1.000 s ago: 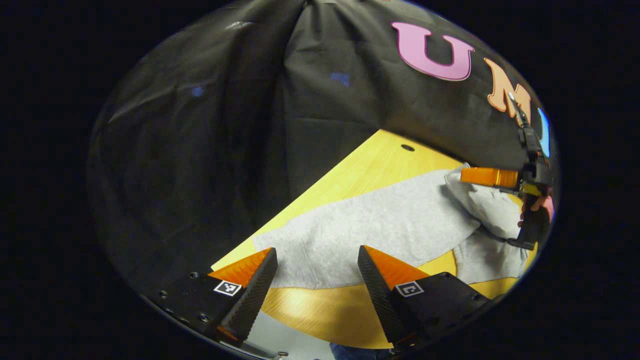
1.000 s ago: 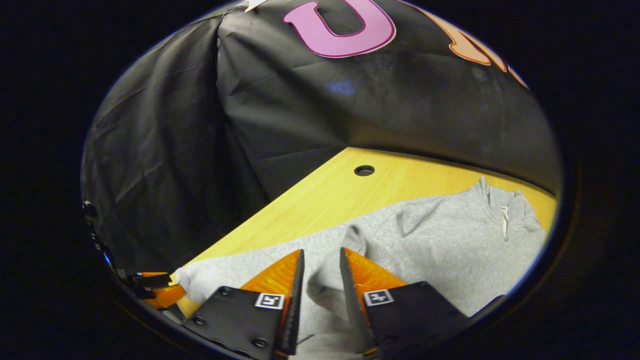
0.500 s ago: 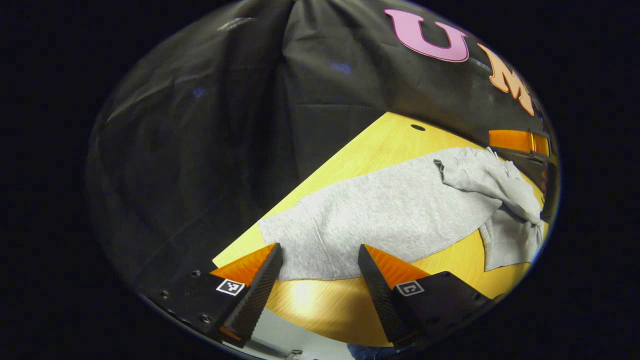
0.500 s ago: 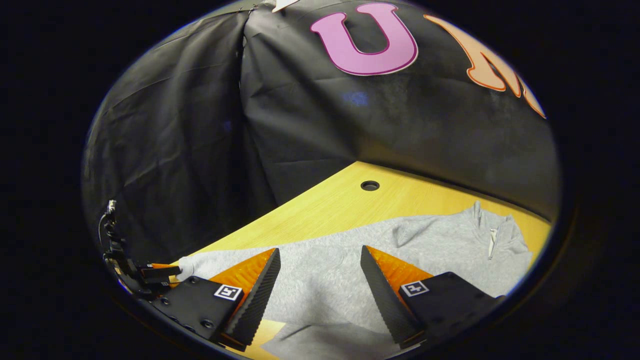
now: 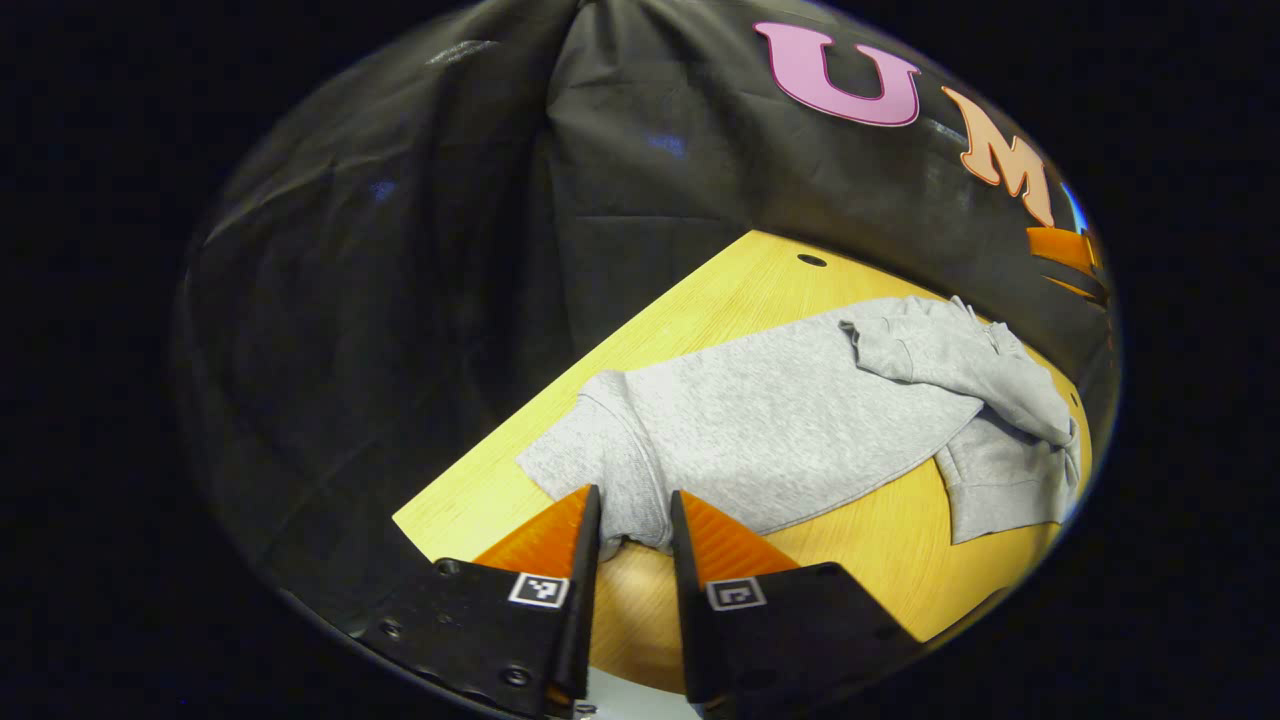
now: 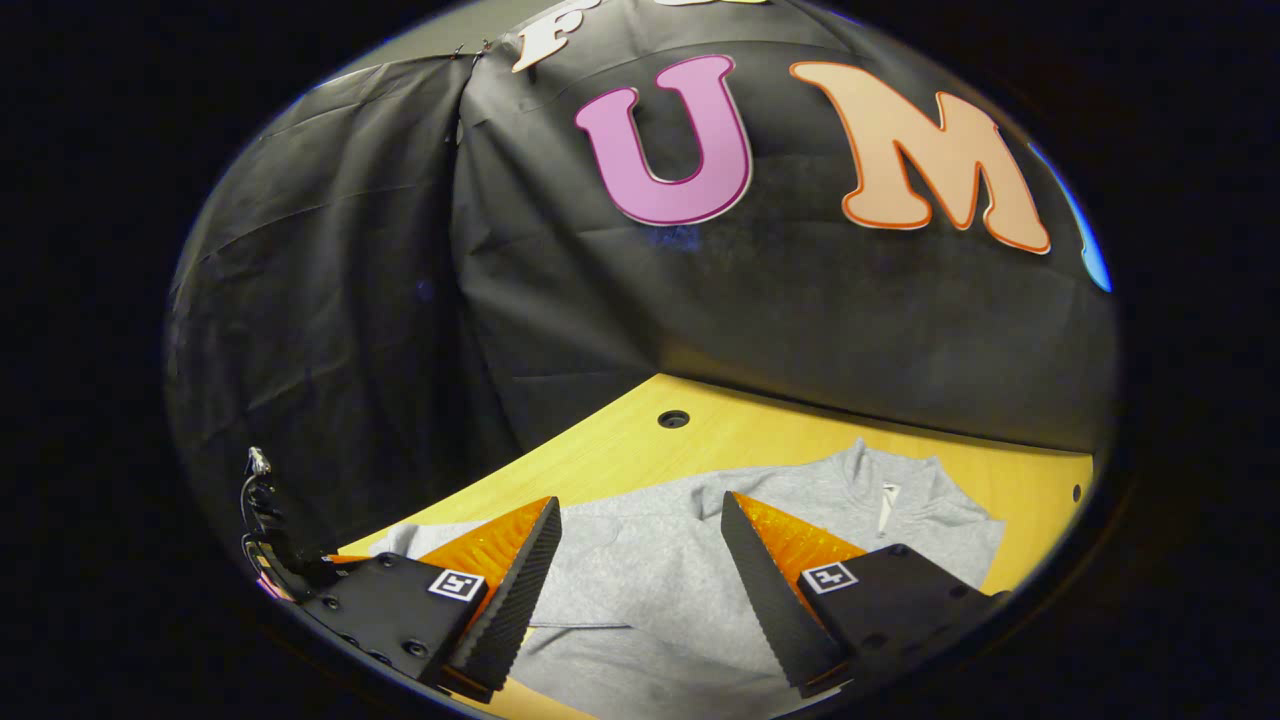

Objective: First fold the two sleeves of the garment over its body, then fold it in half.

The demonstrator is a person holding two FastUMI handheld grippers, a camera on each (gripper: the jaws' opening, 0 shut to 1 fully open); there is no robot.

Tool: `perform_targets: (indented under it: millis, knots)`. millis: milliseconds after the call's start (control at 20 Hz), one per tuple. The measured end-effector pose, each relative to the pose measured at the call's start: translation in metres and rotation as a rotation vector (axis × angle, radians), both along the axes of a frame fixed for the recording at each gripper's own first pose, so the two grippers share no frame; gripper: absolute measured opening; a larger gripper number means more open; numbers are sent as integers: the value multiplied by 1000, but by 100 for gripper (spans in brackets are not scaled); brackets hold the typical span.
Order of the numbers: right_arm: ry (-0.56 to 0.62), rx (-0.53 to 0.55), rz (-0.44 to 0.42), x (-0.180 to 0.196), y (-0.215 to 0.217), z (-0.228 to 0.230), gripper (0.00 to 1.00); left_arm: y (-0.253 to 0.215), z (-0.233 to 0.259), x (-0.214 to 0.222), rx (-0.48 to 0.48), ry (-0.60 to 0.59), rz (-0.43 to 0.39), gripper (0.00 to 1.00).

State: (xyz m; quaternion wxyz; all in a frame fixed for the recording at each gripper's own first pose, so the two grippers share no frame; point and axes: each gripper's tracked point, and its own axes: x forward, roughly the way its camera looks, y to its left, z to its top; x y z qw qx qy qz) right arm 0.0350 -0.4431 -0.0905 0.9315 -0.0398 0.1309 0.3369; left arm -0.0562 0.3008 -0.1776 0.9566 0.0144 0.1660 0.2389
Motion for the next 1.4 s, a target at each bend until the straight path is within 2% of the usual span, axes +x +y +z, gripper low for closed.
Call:
perform_targets:
  millis: [50,150,350,450,700,1000,1200,1400]
  knots:
    - [-11,1,-12,-2,-10,6,99,2,2,-3,-6,0,8,21]
    - [-38,-10,-38,-4,-32,14,99,1,3,-3,-7,8,19,12]
    - [-60,-42,-101,-13,-81,21,99,-3,2,0,2,37,43,4]
    - [-58,-46,-139,-18,-105,22,99,-8,4,0,-24,43,50,2]
    - [-53,-54,-234,-33,-162,21,99,-41,23,16,-107,-1,-1,1]
    - [-39,-43,-329,-48,-221,21,99,-118,74,58,-103,-63,-165,1]
    - [-34,-27,-383,-54,-259,21,99,-189,99,90,-95,-92,-301,4]
    - [-34,-19,-434,-59,-293,20,99,-268,117,112,-81,-99,-457,1]
